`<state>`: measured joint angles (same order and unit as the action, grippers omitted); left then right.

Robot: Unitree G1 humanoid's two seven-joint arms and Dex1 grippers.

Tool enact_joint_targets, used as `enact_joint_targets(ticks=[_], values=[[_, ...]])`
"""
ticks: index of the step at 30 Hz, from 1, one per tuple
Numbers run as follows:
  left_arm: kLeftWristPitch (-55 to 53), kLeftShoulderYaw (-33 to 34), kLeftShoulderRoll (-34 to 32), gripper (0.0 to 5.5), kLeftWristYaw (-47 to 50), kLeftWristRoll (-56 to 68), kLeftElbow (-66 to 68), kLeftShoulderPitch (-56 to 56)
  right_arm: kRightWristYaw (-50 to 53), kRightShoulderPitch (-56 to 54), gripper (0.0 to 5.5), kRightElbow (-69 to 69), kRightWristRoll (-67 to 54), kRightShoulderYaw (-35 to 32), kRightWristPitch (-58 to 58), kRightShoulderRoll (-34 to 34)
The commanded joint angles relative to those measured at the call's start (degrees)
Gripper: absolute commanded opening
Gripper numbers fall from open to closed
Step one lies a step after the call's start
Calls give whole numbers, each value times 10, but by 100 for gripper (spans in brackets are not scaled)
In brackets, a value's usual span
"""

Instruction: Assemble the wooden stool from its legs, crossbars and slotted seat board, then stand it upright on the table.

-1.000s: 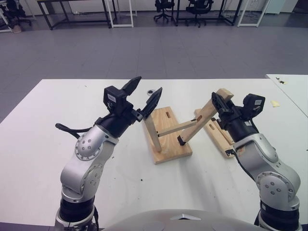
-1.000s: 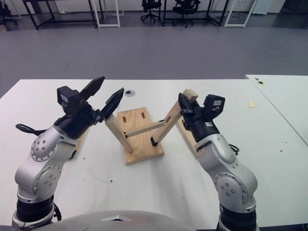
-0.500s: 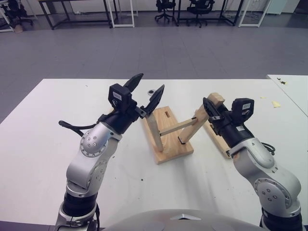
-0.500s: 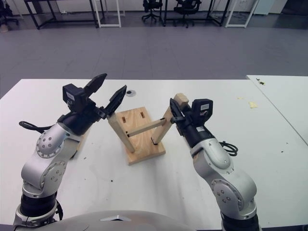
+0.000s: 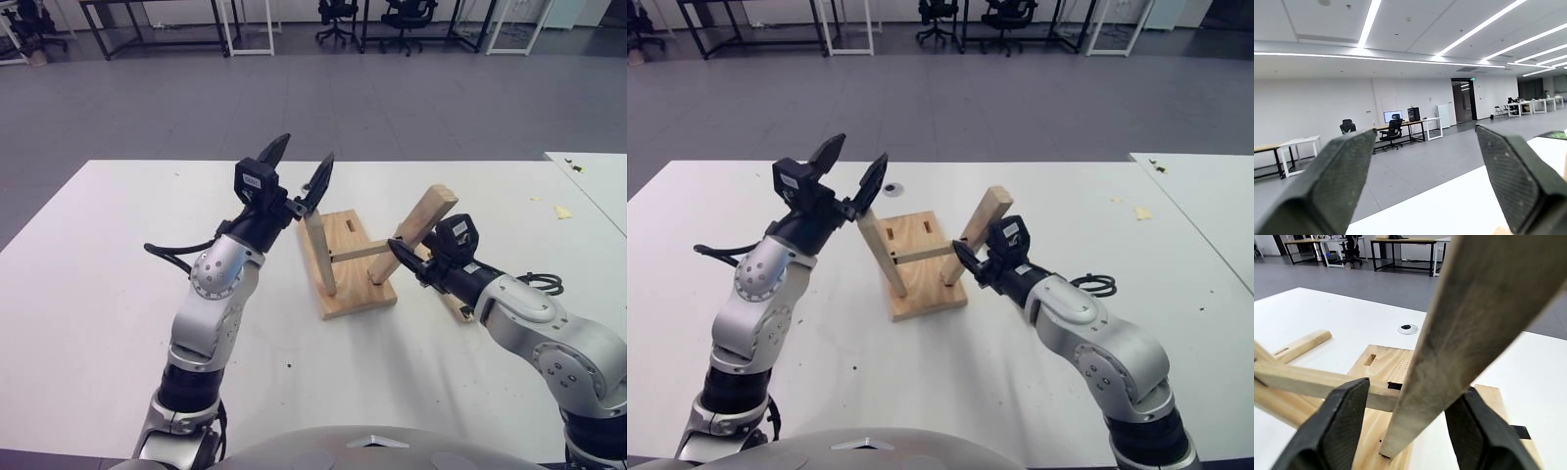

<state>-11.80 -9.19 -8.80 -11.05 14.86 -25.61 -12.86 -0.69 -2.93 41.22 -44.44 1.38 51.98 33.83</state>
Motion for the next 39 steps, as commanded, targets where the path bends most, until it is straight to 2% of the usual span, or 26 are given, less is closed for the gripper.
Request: enact_joint_targets(ticks=[1, 5, 11, 14, 18, 21, 23, 24, 26, 30, 34, 36, 39], values=[[-20, -61, 24, 372, -10, -33, 59, 5, -77, -32, 258, 25, -3, 85, 25, 4], [-7, -67, 48, 372, -10, -44, 89, -20, -108, -44, 258, 39, 8, 112, 29, 13], [19, -69, 72, 372, -16, -47, 147, -62, -130, -40, 258, 36, 0, 99, 24, 4], [30, -44, 43, 372, -27, -38, 124, -32, -135, -39, 258, 10, -32, 37, 23, -6], [29, 58, -35, 372, -72, 26, 67, 2, -217, -1, 258, -10, -68, -75, 13, 51], [10, 164, -69, 372, -98, 144, 60, -51, -290, 31, 258, -47, -169, -212, 2, 65], [1, 189, -77, 372, -113, 184, 66, -82, -314, 21, 258, -100, -231, -284, -6, 68], [1, 186, -82, 372, -120, 180, 65, -84, -322, 15, 258, -121, -233, -297, -11, 74], [0, 169, -87, 372, -132, 168, 61, -74, -328, 19, 258, -134, -195, -281, -24, 83], [-9, 138, -130, 372, -155, 114, 37, -22, -347, 21, 258, -136, -66, -149, -80, 69], [-38, 167, -152, 372, -163, 145, 12, -12, -397, 65, 258, -184, 39, -128, -133, 122], [-48, 181, -150, 372, -155, 160, 4, -12, -390, 13, 258, -236, 99, -77, -162, 105], [-60, 201, -144, 372, -141, 186, 2, -37, -354, -107, 258, -358, 238, 42, -242, 30]])
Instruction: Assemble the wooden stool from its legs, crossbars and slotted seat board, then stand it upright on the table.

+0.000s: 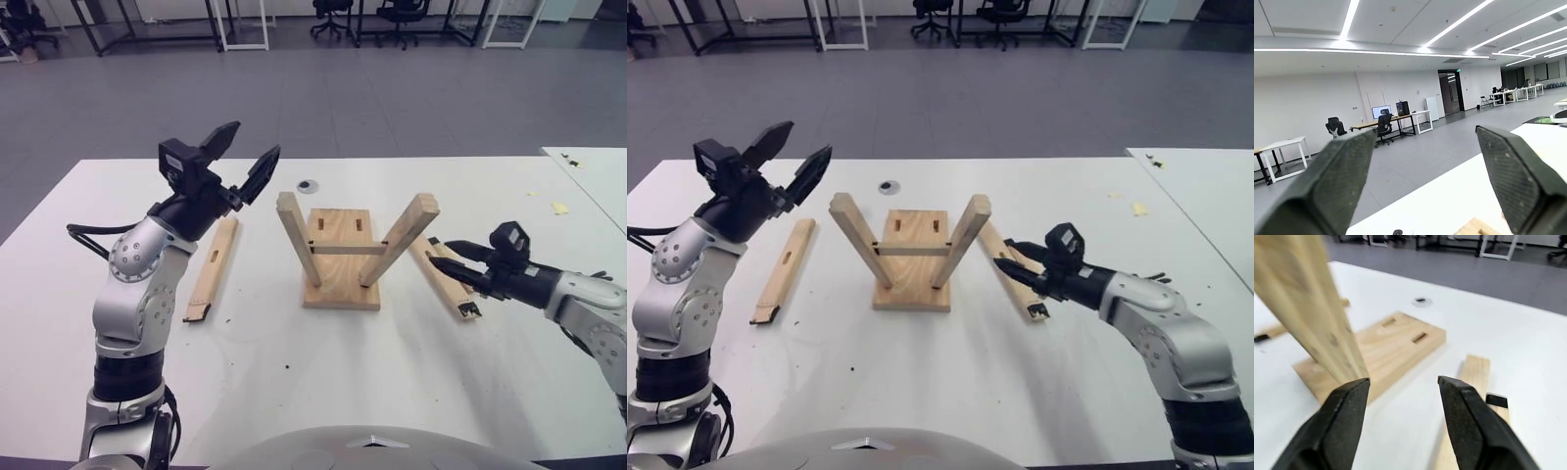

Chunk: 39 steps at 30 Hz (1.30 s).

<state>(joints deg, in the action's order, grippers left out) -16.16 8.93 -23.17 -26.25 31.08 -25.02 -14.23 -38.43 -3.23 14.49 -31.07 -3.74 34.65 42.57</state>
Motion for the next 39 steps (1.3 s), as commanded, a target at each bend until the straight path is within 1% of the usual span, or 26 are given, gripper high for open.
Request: enact_joint_targets(ticks=[1, 2, 4, 6, 7, 8, 9, 10, 12, 14, 15, 17, 19, 21, 24, 28, 30, 32, 34, 36, 38, 39], values=[[-24, 28, 2, 372, 14, 40, -4, -32, 17, -127, 258, -111, 125, 118, -88, -78], [-32, 37, 3, 372, 15, 58, -5, -35, 6, -139, 258, -118, 138, 136, -104, -92], [-53, 70, 2, 372, 21, 106, -18, -8, -37, -148, 258, -79, 128, 166, -106, -108], [-69, 127, -39, 372, -37, 132, -26, 105, -96, -124, 258, 28, 76, 184, -59, -80], [-81, 141, -80, 372, -95, 124, -23, 175, -121, -103, 258, 78, 53, 185, -32, -53], [-72, 131, -137, 372, -161, 77, -15, 250, -142, -83, 258, 120, 37, 187, -11, -26], [-67, 117, -181, 372, -209, 42, -9, 297, -150, -70, 258, 147, 30, 187, 4, -11], [-63, 99, -215, 372, -242, 15, -4, 325, -146, -72, 258, 165, 20, 192, 19, -16], [-45, 61, -255, 372, -276, -33, 11, 339, -136, -86, 258, 174, 20, 206, 30, -36], [3, 11, -271, 372, -295, -98, 43, 317, -130, -100, 258, 140, 56, 208, 10, -31], [23, -19, -269, 372, -296, -130, 60, 295, -117, -116, 258, 98, 88, 204, -8, -26], [57, -86, -246, 372, -289, -186, 87, 240, -62, -170, 258, -29, 172, 194, -56, -26], [63, -141, -214, 372, -285, -213, 99, 201, -33, -202, 258, -138, 242, 206, -104, -21], [52, -177, -201, 372, -296, -216, 98, 192, -26, -209, 258, -204, 290, 222, -139, -21], [31, -206, -208, 372, -321, -213, 90, 192, -21, -193, 258, -235, 333, 237, -164, -26], [44, -229, -200, 372, -310, -255, 127, 164, -87, -144, 258, -169, 341, 259, -160, -3], [55, -238, -169, 372, -297, -265, 167, 127, -127, -115, 258, -111, 316, 255, -137, 10], [82, -238, -119, 372, -274, -269, 250, 61, -169, -82, 258, -50, 289, 242, -109, 40], [112, -222, -69, 372, -269, -252, 342, -6, -198, -48, 258, 7, 263, 216, -79, 72], [157, -200, -40, 372, -258, -249, 443, -73, -224, -24, 258, 62, 228, 188, -48, 93], [201, -184, -33, 372, -242, -265, 523, -125, -219, -18, 258, 93, 211, 155, -26, 98], [220, -175, -39, 372, -236, -271, 547, -138, -207, -28, 258, 95, 204, 131, -15, 97]])
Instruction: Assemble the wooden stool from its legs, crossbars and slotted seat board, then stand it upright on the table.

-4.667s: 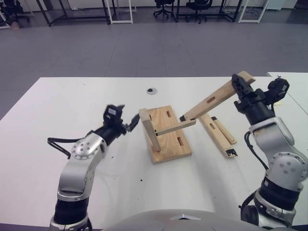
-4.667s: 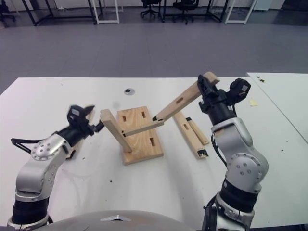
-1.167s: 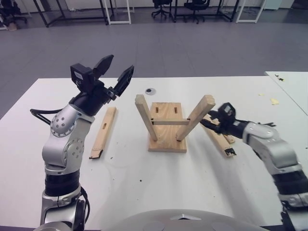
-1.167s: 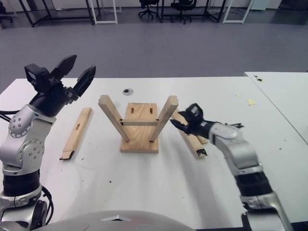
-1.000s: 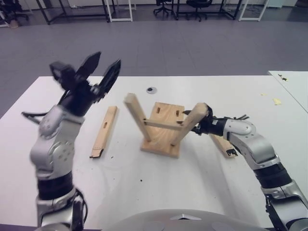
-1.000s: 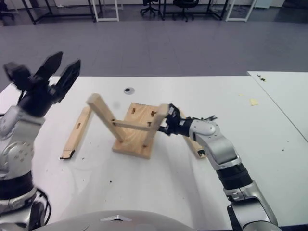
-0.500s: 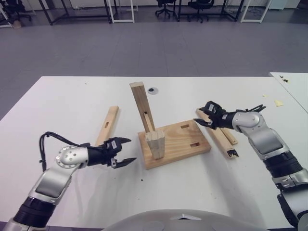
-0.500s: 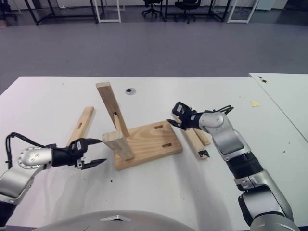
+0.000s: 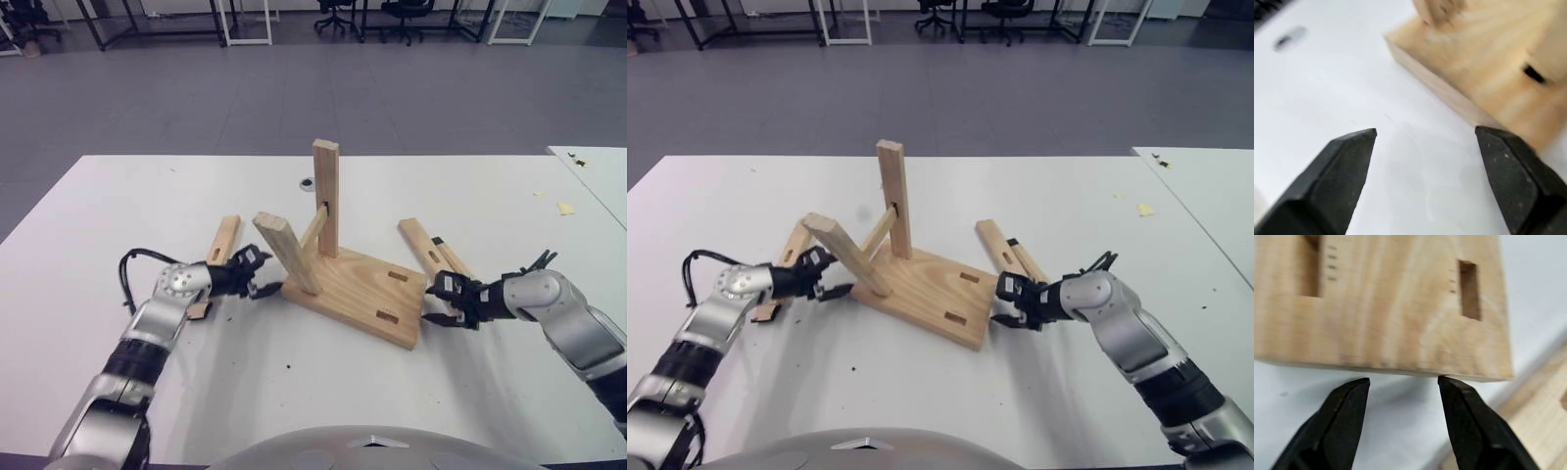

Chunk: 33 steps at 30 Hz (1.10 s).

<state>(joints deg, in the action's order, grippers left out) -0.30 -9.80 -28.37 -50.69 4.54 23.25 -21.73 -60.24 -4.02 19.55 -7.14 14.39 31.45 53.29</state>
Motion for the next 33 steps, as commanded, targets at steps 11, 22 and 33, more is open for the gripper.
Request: enact_joint_targets(ticks=[11, 22, 33], values=[[-43, 13, -112, 372, -111, 47, -218, 151, 124, -258, 258, -384, 135, 55, -220, -169], [48, -30, 93, 372, 41, -30, 97, -36, 54, -154, 258, -263, 69, 20, -192, -191], [-20, 113, 78, 372, 69, 101, -90, 37, 275, -58, 258, -146, 0, -231, -36, -242]])
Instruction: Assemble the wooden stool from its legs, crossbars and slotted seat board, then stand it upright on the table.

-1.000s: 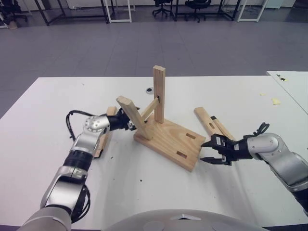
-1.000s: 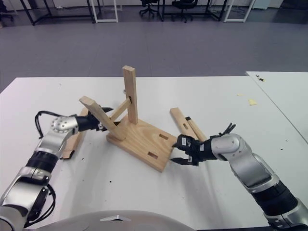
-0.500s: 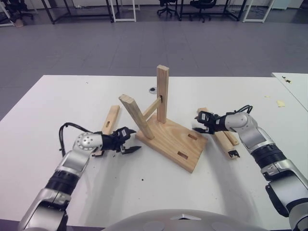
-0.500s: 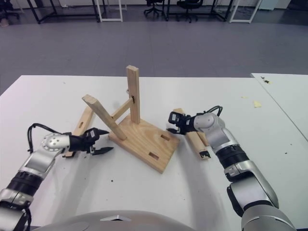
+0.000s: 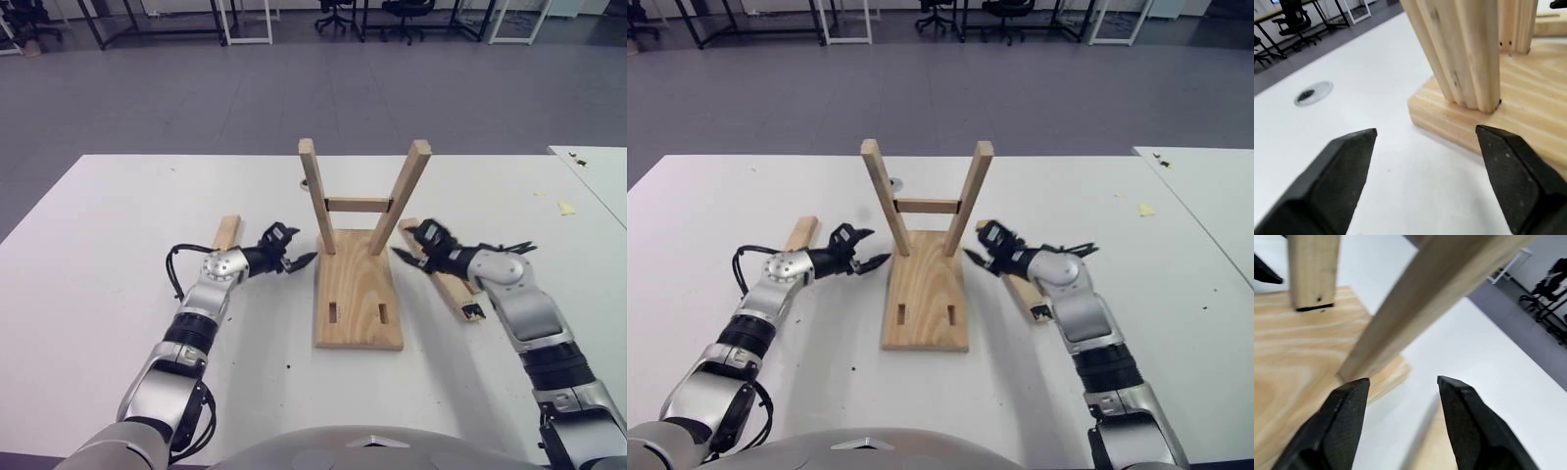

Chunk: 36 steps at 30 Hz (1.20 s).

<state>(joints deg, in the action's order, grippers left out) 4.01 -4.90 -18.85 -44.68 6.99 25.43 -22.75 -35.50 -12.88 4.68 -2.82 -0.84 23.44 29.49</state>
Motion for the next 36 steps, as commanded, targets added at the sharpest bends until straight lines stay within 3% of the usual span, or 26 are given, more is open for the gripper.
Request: enact_joint_targets(ticks=[1, 6, 19, 26, 28, 32, 34, 36], values=[[-92, 88, -12, 372, 19, 116, -159, 64, 27, 46, 258, -8, -52, -95, 47, 0], [-183, 170, -4, 372, 81, 233, -294, 120, 3, 90, 258, -84, -80, -122, 38, 13], [-229, 149, -6, 372, 112, 221, -342, 139, -6, 109, 258, -127, -85, -80, 45, -1], [-244, 159, -7, 372, 135, 234, -359, 117, 40, 107, 133, -157, -75, -83, 60, -4], [-275, 182, -4, 372, 162, 274, -395, 102, 55, 102, 130, -153, -64, -73, 42, -6], [-335, 237, -19, 372, 235, 367, -457, 12, 124, 12, 130, -125, -84, -146, -36, -7], [-384, 249, -30, 372, 283, 415, -461, -60, 156, -85, 130, -59, -134, -200, -35, 2], [-424, 258, -17, 372, 334, 497, -457, -131, 163, -196, 130, 42, -201, -199, 2, -4]])
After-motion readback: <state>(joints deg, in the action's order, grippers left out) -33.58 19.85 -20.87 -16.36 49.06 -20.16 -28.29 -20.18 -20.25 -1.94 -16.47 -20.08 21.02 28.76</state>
